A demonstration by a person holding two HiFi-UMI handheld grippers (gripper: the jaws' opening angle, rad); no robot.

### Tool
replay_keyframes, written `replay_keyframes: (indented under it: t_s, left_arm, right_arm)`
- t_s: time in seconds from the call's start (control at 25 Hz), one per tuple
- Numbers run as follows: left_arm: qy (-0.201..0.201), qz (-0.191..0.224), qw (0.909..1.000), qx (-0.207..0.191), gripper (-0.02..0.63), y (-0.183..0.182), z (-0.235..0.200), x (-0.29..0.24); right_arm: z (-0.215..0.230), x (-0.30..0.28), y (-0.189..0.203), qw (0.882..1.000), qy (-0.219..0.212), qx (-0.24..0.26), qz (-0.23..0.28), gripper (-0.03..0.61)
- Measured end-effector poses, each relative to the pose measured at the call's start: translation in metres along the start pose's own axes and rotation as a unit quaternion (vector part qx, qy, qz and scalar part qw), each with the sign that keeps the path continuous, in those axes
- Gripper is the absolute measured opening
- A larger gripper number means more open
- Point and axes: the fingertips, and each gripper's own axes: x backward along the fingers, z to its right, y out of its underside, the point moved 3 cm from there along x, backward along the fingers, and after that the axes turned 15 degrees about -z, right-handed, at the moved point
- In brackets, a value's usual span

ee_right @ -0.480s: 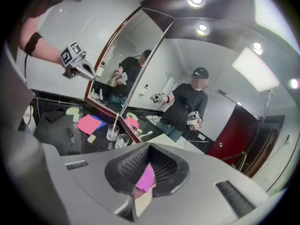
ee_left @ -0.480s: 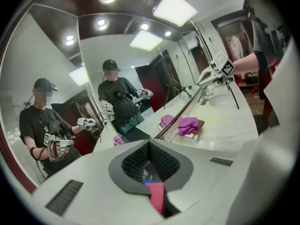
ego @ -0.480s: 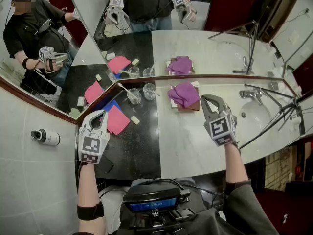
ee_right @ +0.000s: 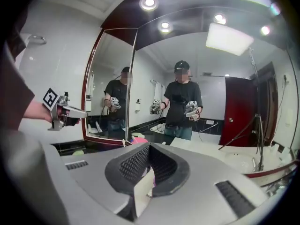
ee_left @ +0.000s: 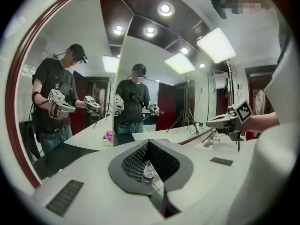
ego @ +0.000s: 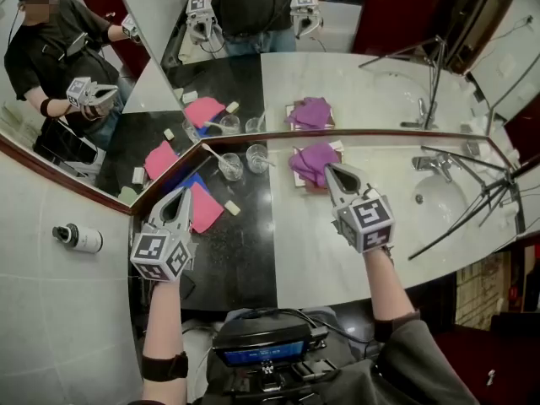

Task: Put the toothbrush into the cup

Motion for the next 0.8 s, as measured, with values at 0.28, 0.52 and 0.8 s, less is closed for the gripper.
replay_keyframes:
  t_s: [0.28,0.52,0.8]
  left_arm:
    - [0.005,-0.006,0.9998,0.019,0.0,0.018,0.01,-0.009]
    - [0.004,-0.012,0.9997,0.022,0.0,0.026,0.007,-0.01]
    - [0.002,-0.013,0.9998,0.017,0.0,0.029,0.005,-0.013]
  right_arm:
    - [-0.044,-0.018,0.007,0.997,-0.059,-0.042,0.001,0.018]
    - [-0.057,-0.027,0.017,0.997,-0.072,-0.039,-0.011,0.019]
    - [-0.066,-0.047,0.032,0.996,-0.073,-0.029,-0.029,0.066]
